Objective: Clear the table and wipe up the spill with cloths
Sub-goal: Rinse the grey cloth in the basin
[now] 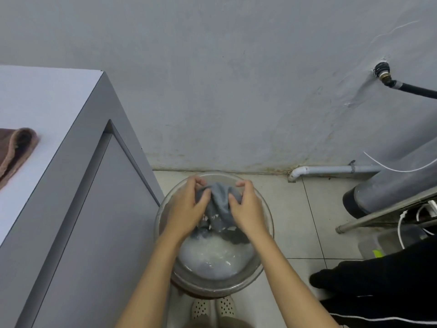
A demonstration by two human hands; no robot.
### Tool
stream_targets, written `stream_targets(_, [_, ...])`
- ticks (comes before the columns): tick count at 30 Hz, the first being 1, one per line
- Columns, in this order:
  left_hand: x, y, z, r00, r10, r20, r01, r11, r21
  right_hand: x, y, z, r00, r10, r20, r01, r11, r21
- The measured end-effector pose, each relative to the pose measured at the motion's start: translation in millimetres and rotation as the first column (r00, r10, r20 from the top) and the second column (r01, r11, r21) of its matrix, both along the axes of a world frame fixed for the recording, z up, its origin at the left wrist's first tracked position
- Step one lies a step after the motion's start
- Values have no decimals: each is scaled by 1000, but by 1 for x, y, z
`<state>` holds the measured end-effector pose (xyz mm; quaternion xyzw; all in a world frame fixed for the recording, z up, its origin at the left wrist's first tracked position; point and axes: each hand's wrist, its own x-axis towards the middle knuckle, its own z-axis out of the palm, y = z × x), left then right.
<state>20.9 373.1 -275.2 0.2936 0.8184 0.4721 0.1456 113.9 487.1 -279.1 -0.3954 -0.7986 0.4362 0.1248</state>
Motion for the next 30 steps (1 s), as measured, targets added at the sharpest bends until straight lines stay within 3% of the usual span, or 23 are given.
stream_targets(2, [2,1,-25,982,-78,-173,38,974,-224,5,-7,-23,995,38,89,-37,999,-11])
stream_targets(4, [4,-1,-48,930,-224,-292,44,855,-516,9,-14,-39,970,121,212,-149,982,119])
stream_targets(5, [8,-3,-55,920,-277,-275,52,785,-617,11,-17,-46,950,164,265,-209,967,148])
stream_targets(10, [20,-10,-77,919,-394,-21,219,551,-805,15,-25,-71,850,319,418,-330,943,-48])
stream_targets(12, [18,-10,-76,907,-421,6,228,481,-847,16,-25,-71,852,297,432,-276,955,-112])
stream_targets(14, [15,-7,-71,898,-441,-3,227,468,-854,15,-22,-70,880,249,404,-249,967,-53])
stream_targets(16, [10,-4,-64,893,-447,-60,205,521,-829,12,-20,-65,911,201,360,-230,972,39])
stream_targets(18, [3,-4,-58,913,-386,-132,169,653,-738,11,-15,-58,945,178,274,-186,982,5])
stream_targets(21, [-1,-8,-44,963,-269,17,247,855,-457,11,-6,-31,980,178,84,-175,984,-44])
stream_targets(24, [-2,-11,-33,947,-301,111,320,901,-293,9,-1,4,975,136,-174,-168,968,-185])
stream_targets(27, [-11,-8,-22,976,-200,82,208,973,-97,4,2,30,920,111,-376,-205,953,-221])
stream_targets(30, [-20,-6,2,981,-158,112,147,984,99,2,3,47,864,45,-501,-215,934,-286])
